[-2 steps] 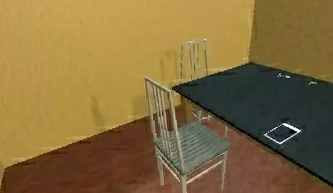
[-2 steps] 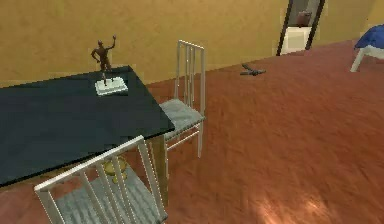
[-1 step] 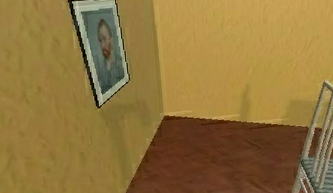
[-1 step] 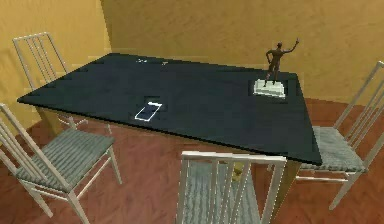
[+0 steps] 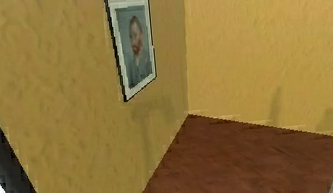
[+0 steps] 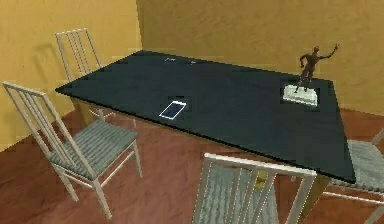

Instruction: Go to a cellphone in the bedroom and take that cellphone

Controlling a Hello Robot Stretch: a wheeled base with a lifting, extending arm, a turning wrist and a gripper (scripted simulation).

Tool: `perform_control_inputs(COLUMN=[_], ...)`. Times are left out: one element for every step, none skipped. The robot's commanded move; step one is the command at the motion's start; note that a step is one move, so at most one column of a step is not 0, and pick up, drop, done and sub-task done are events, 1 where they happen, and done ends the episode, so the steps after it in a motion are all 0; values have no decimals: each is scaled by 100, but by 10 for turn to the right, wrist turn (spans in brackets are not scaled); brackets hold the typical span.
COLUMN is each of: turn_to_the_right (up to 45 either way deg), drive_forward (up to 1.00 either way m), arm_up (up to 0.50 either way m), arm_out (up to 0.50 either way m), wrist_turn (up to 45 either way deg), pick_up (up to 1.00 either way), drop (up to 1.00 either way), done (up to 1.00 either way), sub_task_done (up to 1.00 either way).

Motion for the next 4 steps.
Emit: perform_control_inputs(turn_to_the_right=[450,60,0,-120], drive_forward=[0,0,70,0], arm_up=[0,0,0,0], arm_out=[0,0,0,0], wrist_turn=[0,0,0,0], pick_up=[0,0,0,0], drop=[0,0,0,0], done=[0,0,0,0], sub_task_done=[0,0,0,0])
